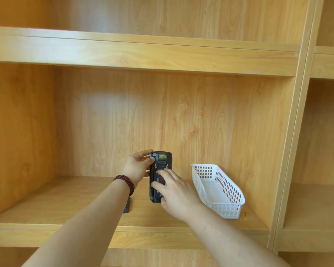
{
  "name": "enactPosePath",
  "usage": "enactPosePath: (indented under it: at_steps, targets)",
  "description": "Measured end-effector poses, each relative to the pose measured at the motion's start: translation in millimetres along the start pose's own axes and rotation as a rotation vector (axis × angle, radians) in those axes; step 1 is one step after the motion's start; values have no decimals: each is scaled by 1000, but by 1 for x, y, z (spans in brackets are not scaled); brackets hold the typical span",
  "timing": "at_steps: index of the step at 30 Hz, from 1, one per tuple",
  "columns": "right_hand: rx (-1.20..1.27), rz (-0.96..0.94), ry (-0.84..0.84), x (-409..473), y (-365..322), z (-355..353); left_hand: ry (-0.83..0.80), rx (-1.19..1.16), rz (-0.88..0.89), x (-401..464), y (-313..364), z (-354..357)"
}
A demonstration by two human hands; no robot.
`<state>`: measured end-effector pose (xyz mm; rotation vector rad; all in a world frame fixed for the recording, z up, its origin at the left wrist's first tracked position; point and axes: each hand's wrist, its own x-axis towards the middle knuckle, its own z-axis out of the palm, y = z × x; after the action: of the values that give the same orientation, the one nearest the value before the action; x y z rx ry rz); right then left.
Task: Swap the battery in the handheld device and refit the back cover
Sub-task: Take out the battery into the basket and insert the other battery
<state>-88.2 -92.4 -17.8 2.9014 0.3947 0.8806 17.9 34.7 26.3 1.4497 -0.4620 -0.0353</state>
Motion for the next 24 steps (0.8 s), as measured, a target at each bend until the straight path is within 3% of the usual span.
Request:
enactPosePath:
  at_steps: [9, 14, 20, 24]
  targets:
    - [-66, -41, 71, -10, 12, -12, -12, -29, 1, 0, -2, 2]
    - [33, 133, 11, -17, 62, -42, 2, -55, -6, 4, -3, -2]
    - [71, 387, -254, -23, 132, -52, -1, -61, -13, 4, -10, -3]
    - [-24, 430, -490, -21, 150, -40, -2, -55, -24, 2, -14, -1]
